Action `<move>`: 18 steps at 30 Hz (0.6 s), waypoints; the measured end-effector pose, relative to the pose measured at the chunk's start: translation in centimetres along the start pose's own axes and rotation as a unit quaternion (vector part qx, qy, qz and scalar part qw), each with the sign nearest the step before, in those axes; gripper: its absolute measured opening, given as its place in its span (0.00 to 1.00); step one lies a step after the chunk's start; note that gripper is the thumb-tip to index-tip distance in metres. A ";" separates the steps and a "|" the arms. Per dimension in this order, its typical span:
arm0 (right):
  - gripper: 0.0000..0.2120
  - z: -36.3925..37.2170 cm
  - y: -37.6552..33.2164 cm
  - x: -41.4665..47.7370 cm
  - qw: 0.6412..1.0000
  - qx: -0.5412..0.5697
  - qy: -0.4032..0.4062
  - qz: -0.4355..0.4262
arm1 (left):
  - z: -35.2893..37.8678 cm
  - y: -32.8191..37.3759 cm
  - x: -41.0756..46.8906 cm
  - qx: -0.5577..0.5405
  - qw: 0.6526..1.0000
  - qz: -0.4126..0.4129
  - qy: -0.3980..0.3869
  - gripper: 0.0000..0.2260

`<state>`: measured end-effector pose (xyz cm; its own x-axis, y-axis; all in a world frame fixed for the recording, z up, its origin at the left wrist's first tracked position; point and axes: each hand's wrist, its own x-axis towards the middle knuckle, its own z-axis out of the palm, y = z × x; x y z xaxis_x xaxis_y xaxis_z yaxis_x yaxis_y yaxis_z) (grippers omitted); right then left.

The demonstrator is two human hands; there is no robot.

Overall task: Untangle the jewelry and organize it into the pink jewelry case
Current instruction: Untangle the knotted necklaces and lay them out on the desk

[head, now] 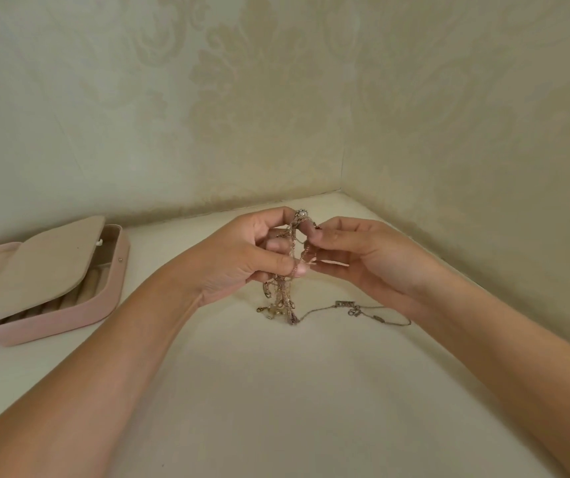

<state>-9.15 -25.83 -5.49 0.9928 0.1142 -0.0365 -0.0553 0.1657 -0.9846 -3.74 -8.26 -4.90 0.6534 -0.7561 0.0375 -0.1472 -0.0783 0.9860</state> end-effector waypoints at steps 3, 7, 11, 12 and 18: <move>0.06 0.3 -0.2 0.0 0.998 -0.015 0.058 -0.017 | 0.1 -0.3 0.2 -0.022 1.000 -0.001 0.014 0.16; 0.05 1.0 0.6 -0.2 0.907 -0.333 0.209 -0.149 | 0.5 -0.9 0.7 -0.013 0.998 0.002 0.064 0.18; 0.07 0.5 0.4 -0.1 0.821 -0.477 0.234 -0.207 | 0.9 -0.9 0.7 -0.067 0.996 -0.003 0.056 0.20; 0.09 0.3 0.4 0.0 0.818 -0.484 0.238 -0.201 | 1.2 -0.8 0.6 -0.077 0.996 -0.014 0.039 0.16; 0.09 -0.5 -0.1 0.8 0.967 -0.092 0.236 -0.023 | 2.0 -0.3 0.9 -0.094 0.987 -0.111 0.064 0.08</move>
<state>-8.28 -26.22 -5.45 0.9344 -0.3556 -0.0231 -0.0332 -0.0223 -0.9992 -4.57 -10.20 -5.49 0.7448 -0.6440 -0.1749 0.1429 -0.1021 0.9845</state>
